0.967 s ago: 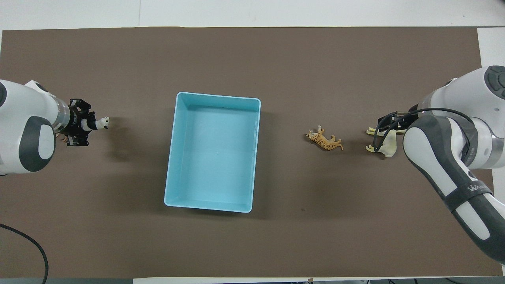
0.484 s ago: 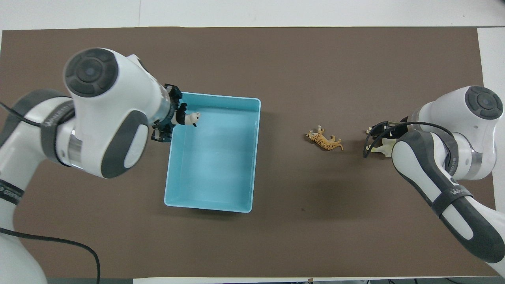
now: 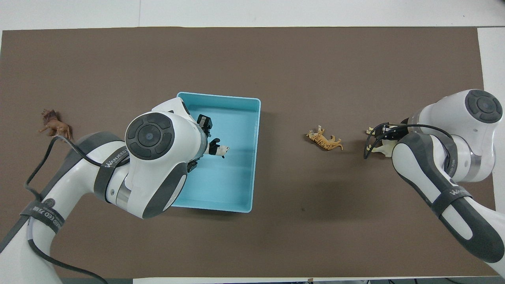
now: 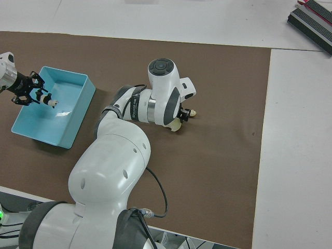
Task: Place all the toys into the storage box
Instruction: 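Carry the panda into the blue box with the left gripper and release, then move the left gripper back to the brown horse figure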
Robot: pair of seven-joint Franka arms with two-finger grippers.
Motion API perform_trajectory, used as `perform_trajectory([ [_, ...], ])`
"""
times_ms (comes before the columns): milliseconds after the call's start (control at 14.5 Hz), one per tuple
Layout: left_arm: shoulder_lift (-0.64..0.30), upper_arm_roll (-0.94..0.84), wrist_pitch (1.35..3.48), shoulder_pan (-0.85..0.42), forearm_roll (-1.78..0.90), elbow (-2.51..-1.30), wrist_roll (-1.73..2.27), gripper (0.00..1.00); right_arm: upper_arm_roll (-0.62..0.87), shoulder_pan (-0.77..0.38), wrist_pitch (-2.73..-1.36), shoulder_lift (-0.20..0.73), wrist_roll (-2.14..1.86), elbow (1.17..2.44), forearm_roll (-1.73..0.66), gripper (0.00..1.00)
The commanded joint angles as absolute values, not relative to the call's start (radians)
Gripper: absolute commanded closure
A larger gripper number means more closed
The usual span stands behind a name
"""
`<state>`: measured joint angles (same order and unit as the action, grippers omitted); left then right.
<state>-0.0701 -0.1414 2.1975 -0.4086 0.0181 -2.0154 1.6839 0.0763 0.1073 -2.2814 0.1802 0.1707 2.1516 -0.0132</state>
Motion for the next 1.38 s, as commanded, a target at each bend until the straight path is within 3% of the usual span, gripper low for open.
perform_trajectory([
  [0,-0.014,-0.13,2.122,-0.378,0.008,-1.999,1.643,0.0,0.084,0.117,-2.304,0.17,0.179,2.171,0.0,1.0],
  [207,0.024,-0.127,1.998,-0.292,0.008,-1.948,1.49,0.0,0.084,0.118,-2.303,0.172,0.179,2.171,0.0,1.0],
  [691,0.029,-0.124,1.931,0.15,0.009,-1.916,0.812,0.0,0.084,0.123,-2.263,0.181,0.184,2.116,0.0,1.0],
  [967,-0.052,-0.123,2.081,0.274,0.009,-1.925,0.566,0.0,0.084,0.123,-2.047,0.207,0.183,1.926,-0.002,1.0],
  [1105,-0.121,-0.121,2.169,0.308,0.017,-1.925,0.465,0.0,0.084,0.117,-2.001,0.206,0.187,1.86,-0.015,1.0],
  [1312,-0.184,-0.115,2.276,0.374,0.06,-1.94,0.361,0.0,0.086,0.043,-1.851,0.247,0.21,1.656,-0.052,1.0],
])
